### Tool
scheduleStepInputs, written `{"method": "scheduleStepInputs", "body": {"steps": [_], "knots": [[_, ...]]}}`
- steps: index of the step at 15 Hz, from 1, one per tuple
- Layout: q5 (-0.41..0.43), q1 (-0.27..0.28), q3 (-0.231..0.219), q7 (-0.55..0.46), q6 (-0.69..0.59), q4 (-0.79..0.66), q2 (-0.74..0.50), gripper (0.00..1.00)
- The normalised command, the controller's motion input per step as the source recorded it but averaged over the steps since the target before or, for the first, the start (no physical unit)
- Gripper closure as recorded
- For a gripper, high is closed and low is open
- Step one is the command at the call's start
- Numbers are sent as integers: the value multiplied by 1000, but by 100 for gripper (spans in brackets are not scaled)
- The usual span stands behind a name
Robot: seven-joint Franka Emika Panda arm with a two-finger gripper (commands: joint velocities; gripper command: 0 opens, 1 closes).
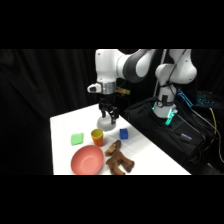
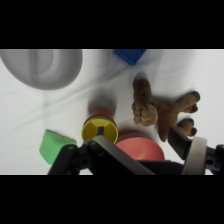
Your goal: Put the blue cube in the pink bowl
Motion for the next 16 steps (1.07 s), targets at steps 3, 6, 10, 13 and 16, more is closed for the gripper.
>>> {"method": "scheduleStepInputs", "body": {"steps": [3, 6, 10, 13, 16], "knots": [[37, -27, 38, 16, -9, -3, -15, 0], [64, -20, 40, 112, 45, -88, -101, 0], [112, -24, 27, 206, 137, -220, -194, 0], [163, -30, 16, 168, 257, -322, -211, 0], [184, -37, 7, 141, 301, -341, -189, 0]]}}
